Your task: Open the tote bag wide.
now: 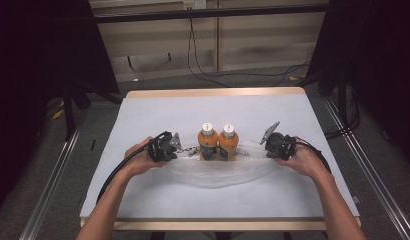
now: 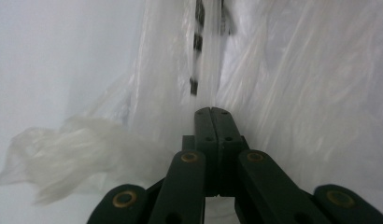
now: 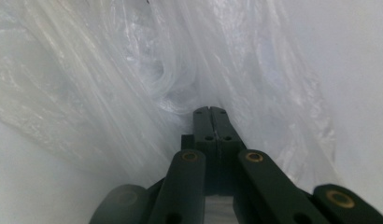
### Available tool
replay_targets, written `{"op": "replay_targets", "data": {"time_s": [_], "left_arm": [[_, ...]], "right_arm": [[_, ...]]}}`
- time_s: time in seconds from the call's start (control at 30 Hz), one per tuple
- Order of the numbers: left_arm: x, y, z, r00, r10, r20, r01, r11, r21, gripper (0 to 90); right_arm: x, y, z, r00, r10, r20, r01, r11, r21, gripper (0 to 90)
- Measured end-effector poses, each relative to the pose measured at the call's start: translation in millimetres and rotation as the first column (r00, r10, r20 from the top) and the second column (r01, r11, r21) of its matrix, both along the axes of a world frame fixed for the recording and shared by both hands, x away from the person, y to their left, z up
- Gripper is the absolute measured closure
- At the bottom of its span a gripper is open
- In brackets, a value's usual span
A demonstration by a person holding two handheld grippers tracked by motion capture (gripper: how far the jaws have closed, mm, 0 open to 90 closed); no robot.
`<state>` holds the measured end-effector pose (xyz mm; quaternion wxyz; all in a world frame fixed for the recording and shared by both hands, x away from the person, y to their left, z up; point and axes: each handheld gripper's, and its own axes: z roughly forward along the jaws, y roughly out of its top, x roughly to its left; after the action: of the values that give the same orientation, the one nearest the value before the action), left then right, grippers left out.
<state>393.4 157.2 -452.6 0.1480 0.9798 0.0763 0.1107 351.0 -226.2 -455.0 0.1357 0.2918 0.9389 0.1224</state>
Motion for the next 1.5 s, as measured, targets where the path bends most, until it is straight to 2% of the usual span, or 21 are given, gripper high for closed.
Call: {"op": "replay_targets", "data": {"time_s": [0.03,0.07,0.13,0.17,0.2,0.27,0.33,0.4,0.5,0.53,0.7,1.0,1.07,1.1,1.17,1.2,1.33,1.37,1.4,1.43,1.5], "left_arm": [[-0.5,2.1,-0.3,0.9999,0.006,-0.013,-0.006,1.0000,-0.007,90.0],[-2.2,2.8,-1.5,0.9996,0.028,0.002,-0.028,0.9994,-0.018,90.0],[-3.5,6.9,-0.3,0.9998,0.016,-0.011,-0.016,0.9998,-0.015,90.0],[-6.3,9.8,-2.2,0.9988,0.046,-0.018,-0.047,0.9973,-0.056,90.0],[-7.6,13.5,-1.9,0.9983,0.051,-0.029,-0.052,0.9965,-0.065,90.0],[-12.2,17.0,-2.6,0.9984,0.056,0.003,-0.056,0.9974,-0.045,90.0],[-13.2,16.8,-0.9,0.9985,0.051,0.020,-0.051,0.9987,0.009,90.0],[-13.1,16.6,-1.9,0.9969,0.077,0.015,-0.077,0.9969,-0.014,90.0],[-12.7,19.1,-1.7,0.9971,0.075,0.013,-0.075,0.9971,-0.008,90.0],[-12.1,22.9,-0.7,0.9960,0.081,0.039,-0.082,0.9959,0.037,90.0],[-9.1,38.5,-2.4,0.9920,0.123,-0.026,-0.125,0.9897,-0.070,90.0],[-6.9,45.0,-2.8,0.9926,0.120,-0.023,-0.121,0.9882,-0.094,90.0],[-5.9,48.0,-2.5,0.9882,0.153,-0.016,-0.153,0.9848,-0.081,90.0],[-6.1,51.3,-2.7,0.9819,0.188,-0.020,-0.189,0.9782,-0.085,90.0],[-4.5,57.9,-3.4,0.9786,0.200,-0.049,-0.204,0.9708,-0.126,90.0],[-4.7,57.9,-3.7,0.9781,0.202,-0.049,-0.207,0.9696,-0.130,90.0],[-4.8,59.5,-2.0,0.9791,0.191,-0.069,-0.199,0.9718,-0.126,90.0],[-4.6,61.9,-2.0,0.9795,0.184,-0.082,-0.194,0.9700,-0.146,90.0],[-5.0,63.2,-2.9,0.9757,0.196,-0.098,-0.211,0.9617,-0.175,90.0],[-5.0,63.2,-2.9,0.9757,0.196,-0.098,-0.211,0.9617,-0.175,90.0],[-3.6,67.1,0.8,0.9776,0.175,-0.117,-0.199,0.9512,-0.236,90.0]], "right_arm": [[-0.3,0.5,0.0,1.0000,-0.002,0.001,0.002,1.000,-0.008,90.0],[-0.4,0.7,0.1,1.0000,-0.006,0.000,0.006,1.000,-0.009,90.0],[-0.7,1.7,-0.3,0.9998,-0.006,0.017,0.007,1.000,-0.030,90.0],[-0.5,1.8,-0.7,0.9997,0.000,0.025,0.001,0.999,-0.035,90.0],[-0.6,1.9,-0.5,0.9997,0.000,0.025,0.001,0.999,-0.039,90.0],[-0.6,1.8,-0.4,0.9998,-0.008,0.019,0.008,1.000,-0.028,90.0],[0.2,1.3,-0.4,0.9998,0.000,0.018,0.001,1.000,-0.025,90.0],[-0.3,1.5,-0.2,0.9999,-0.002,0.015,0.002,1.000,-0.026,90.0],[-3.2,2.8,-0.2,0.9999,-0.006,0.016,0.006,1.000,-0.029,90.0],[-3.8,2.9,0.4,0.9999,0.003,0.014,-0.003,1.000,-0.028,90.0],[-4.9,2.8,1.2,0.9998,0.016,0.009,-0.016,1.000,-0.014,90.0],[-6.1,-2.3,1.9,0.9995,0.023,0.019,-0.023,1.000,-0.005,90.0],[-9.2,-3.7,3.2,0.9998,0.018,0.011,-0.018,1.000,-0.009,90.0],[-9.8,-5.5,3.6,0.9997,0.016,0.019,-0.016,1.000,-0.009,90.0],[-11.1,-11.9,2.9,0.9999,0.001,0.013,-0.001,1.000,0.004,90.0],[-11.7,-12.7,1.9,0.9999,-0.010,0.003,0.010,1.000,0.021,90.0],[-12.4,-9.2,1.3,0.9999,-0.002,0.012,0.002,1.000,-0.006,90.0],[-12.8,-10.5,2.3,0.9999,-0.007,0.009,0.007,1.000,0.005,90.0],[-12.3,-13.1,3.0,1.0000,-0.001,0.009,0.001,1.000,0.030,90.0],[-12.3,-13.1,3.0,1.0000,-0.001,0.009,0.001,1.000,0.030,90.0],[-11.2,-17.9,7.1,0.9996,-0.013,0.025,0.011,0.993,0.114,90.0]]}}
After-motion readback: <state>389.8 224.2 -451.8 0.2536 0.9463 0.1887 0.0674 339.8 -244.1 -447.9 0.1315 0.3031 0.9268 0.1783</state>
